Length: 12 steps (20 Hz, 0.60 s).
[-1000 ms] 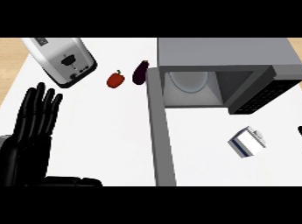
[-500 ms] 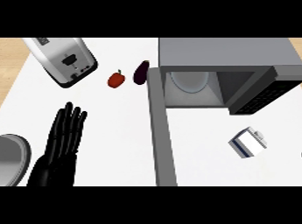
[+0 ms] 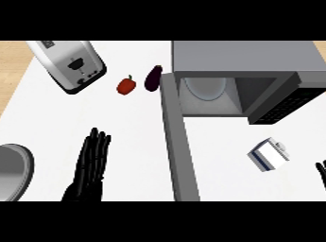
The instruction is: Pick up the milk, place it into the microwave and close the microwave
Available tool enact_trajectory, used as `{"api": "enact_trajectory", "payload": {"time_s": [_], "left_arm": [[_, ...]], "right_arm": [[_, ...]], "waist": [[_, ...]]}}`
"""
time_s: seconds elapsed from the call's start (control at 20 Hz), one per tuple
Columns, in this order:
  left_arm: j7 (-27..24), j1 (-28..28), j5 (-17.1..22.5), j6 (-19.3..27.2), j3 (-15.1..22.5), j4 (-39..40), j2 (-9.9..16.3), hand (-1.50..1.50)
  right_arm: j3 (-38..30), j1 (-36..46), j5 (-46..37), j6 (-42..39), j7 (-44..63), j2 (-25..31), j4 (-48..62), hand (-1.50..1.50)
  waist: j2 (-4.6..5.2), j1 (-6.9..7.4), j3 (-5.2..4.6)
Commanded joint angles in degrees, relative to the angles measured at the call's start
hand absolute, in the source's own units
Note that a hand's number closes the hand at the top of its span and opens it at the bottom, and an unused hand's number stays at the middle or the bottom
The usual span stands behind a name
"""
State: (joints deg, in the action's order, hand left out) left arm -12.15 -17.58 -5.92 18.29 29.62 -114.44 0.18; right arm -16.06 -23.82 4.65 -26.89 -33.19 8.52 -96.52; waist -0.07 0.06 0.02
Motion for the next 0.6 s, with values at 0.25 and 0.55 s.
{"api": "enact_trajectory", "payload": {"time_s": [0.25,0.55], "left_arm": [[-3.52,-0.10,2.87,-0.34,1.10,3.62,1.34,-1.50],[1.22,-1.48,5.20,-1.21,0.01,-3.30,4.59,-1.50]], "right_arm": [[-1.29,12.25,-5.30,4.29,-4.76,-0.08,15.72,-1.50],[-2.14,16.39,-10.15,7.81,-13.29,1.88,29.05,-1.50]], "waist": [[0.08,0.12,-0.02],[0.06,0.14,0.00]]}}
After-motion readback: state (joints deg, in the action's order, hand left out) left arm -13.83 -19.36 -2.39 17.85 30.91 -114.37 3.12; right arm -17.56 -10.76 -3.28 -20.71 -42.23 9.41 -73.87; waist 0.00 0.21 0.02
